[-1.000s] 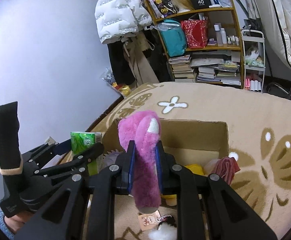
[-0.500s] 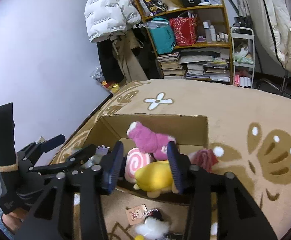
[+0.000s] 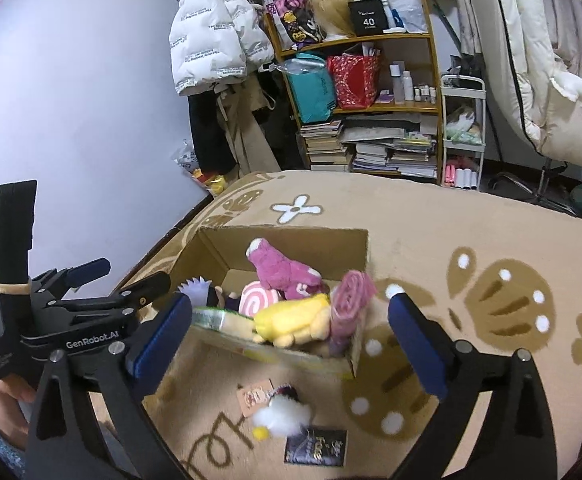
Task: Organize soft objects
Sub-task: 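Withdraw both tools from the box toward the penguin keychain and black tissue pack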
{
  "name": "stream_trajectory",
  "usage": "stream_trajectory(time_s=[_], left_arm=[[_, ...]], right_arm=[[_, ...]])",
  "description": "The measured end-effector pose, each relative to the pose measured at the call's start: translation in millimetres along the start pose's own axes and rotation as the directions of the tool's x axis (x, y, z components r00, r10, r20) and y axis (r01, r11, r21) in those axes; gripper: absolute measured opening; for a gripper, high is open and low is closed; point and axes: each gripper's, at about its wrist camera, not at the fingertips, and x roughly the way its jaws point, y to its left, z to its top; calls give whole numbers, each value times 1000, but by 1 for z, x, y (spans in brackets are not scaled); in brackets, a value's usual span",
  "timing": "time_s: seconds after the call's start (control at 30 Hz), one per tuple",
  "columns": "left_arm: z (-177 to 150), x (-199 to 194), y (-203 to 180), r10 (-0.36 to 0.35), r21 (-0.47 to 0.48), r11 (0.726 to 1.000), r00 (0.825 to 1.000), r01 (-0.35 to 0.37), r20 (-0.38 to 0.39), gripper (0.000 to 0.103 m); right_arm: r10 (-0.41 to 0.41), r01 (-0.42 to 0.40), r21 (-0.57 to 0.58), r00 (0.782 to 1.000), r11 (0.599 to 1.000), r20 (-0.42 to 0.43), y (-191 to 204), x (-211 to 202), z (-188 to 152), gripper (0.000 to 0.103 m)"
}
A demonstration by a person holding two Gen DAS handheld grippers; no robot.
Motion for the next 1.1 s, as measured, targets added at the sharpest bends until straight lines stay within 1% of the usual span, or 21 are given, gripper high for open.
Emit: stream_trajectory(time_s=[0.17, 0.33, 0.57, 0.87, 1.1], left_arm=[[-14, -8, -3, -7, -13, 1000, 999, 6, -41, 99], [-27, -13, -8, -17, -13, 1000, 997, 16, -72, 99], [-42, -9, -12, -57, -23, 998, 990, 55, -130, 99], [-50, 8, -25, -103, -14, 995, 977, 102, -187, 99], [-57, 33, -39, -138, -4, 990, 960, 142, -244, 99]], right_arm=[[-10, 10, 16, 1000, 1000, -23, -5, -11, -16, 103], [-26, 26, 7, 998, 1000, -60, -8, -20, -32, 103], [-38, 42, 28, 993, 999, -111, -18, -21, -52, 103], [-48, 58, 48, 979, 997, -200, -24, 3, -75, 103], [-62, 75, 38, 962, 996, -266, -26, 29, -93, 103]])
